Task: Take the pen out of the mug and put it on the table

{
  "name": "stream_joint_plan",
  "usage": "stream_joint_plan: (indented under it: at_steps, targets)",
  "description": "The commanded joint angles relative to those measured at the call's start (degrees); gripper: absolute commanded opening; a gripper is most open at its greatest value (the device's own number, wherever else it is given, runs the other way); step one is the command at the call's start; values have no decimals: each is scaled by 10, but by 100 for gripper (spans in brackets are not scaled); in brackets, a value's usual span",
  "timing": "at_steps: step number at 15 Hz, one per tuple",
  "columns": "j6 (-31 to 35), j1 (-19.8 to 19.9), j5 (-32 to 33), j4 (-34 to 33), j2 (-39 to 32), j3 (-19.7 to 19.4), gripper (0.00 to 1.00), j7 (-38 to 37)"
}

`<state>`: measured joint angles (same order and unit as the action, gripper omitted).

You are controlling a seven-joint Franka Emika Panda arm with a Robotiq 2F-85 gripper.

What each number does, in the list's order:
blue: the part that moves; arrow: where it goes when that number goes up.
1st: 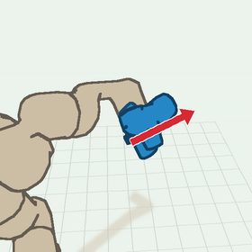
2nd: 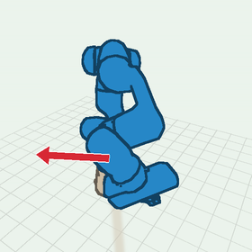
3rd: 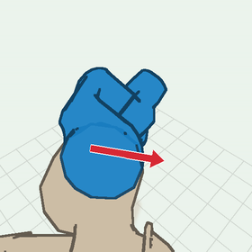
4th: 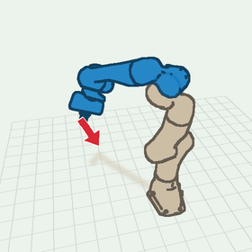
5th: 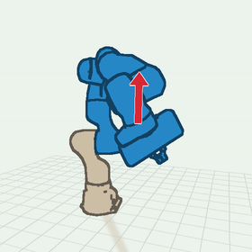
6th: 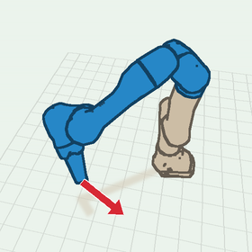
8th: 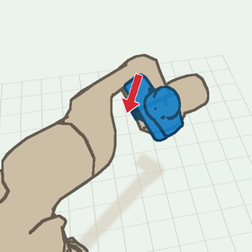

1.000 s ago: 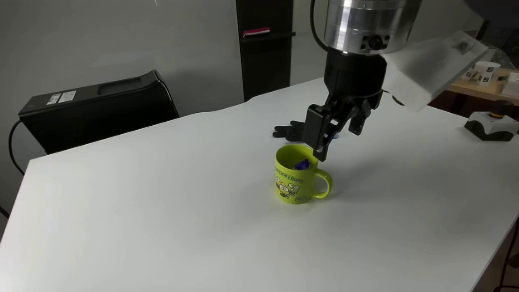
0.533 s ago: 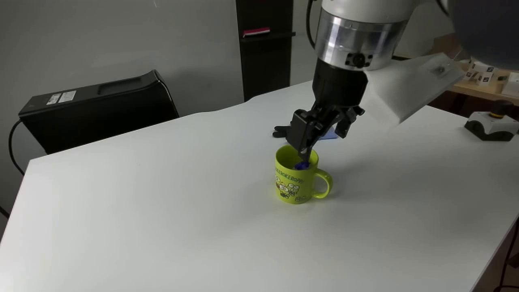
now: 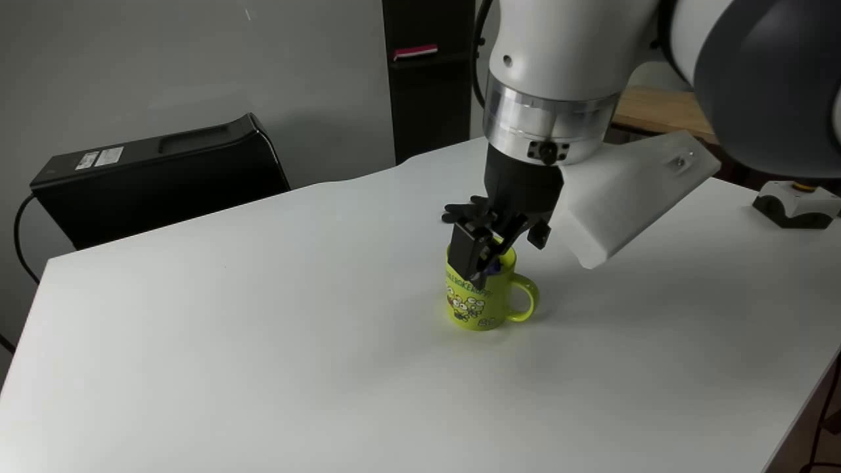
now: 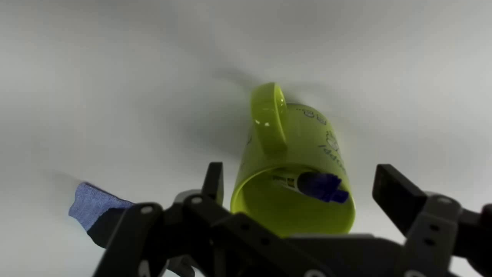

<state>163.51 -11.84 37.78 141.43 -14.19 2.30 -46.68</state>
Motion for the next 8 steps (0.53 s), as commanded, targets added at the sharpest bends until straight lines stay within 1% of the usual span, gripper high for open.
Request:
stream_joint_plan:
  at_steps: [1,8]
  targets:
    - [-2,-25,40,-25,-22,-23,100,-52]
    - [-7,-48,88,-46,-31,-62,100,-89]
